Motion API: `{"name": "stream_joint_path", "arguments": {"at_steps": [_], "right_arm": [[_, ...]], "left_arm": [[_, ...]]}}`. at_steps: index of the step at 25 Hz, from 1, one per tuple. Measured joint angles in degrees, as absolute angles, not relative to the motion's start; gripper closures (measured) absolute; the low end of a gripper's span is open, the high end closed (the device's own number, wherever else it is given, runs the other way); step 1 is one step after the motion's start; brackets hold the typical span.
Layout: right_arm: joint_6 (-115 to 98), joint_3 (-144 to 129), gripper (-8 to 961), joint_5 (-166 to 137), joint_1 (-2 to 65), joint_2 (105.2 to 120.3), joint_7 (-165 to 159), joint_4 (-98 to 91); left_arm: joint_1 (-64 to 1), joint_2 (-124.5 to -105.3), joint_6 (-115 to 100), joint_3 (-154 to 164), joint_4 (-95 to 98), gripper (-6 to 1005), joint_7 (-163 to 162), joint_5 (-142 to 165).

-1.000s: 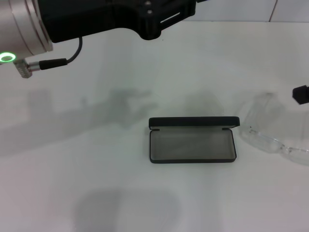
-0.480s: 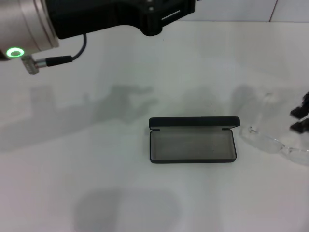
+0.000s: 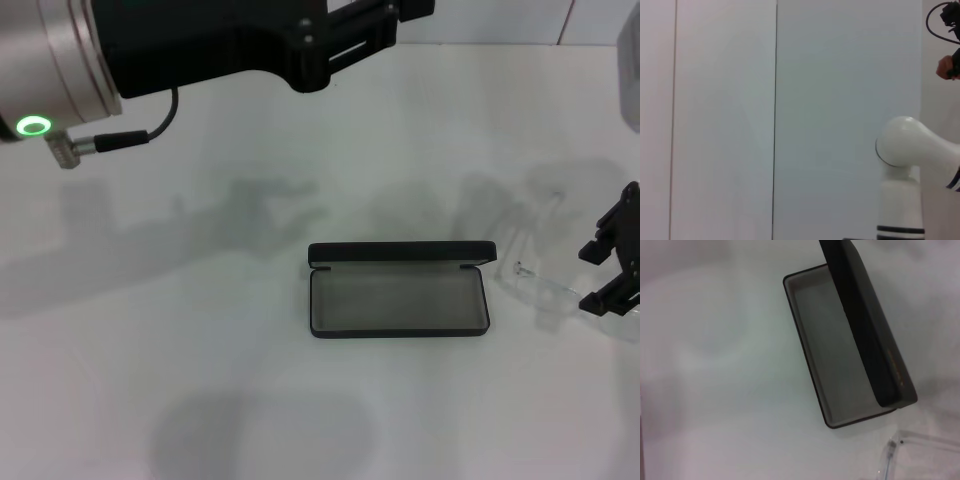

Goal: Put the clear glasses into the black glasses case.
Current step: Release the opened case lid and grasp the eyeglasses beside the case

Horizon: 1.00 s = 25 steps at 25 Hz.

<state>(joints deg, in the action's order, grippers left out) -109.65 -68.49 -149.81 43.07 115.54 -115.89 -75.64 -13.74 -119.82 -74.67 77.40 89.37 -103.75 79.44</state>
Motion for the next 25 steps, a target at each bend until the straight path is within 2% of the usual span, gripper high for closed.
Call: {"name": "stream_joint_path", "arguments": {"at_steps": [5, 10, 24, 25], "right_arm": [[-107.42, -70.67, 359, -150.56, 43.20, 115.62, -116.24, -72.31], [-104.26, -72.63, 364, -151.53, 43.25, 115.77, -117.34, -68.83], [-100.37, -73.84, 462, -151.80, 42.78, 115.84, -117.33, -65.14], [-100.11, -73.97, 491, -151.79, 42.76, 115.84, -117.33, -64.97]], "left_arm": [[-13.60, -119.88, -75.40, 77.18, 89.34, 682, -103.73, 79.38], [-13.68, -119.88, -75.41, 77.26, 88.95, 686, -103.66, 79.36], [-13.79, -119.79, -75.45, 77.65, 88.80, 696, -103.53, 79.21], [-13.72, -119.79, -75.46, 77.65, 88.80, 697, -103.53, 79.17]]}}
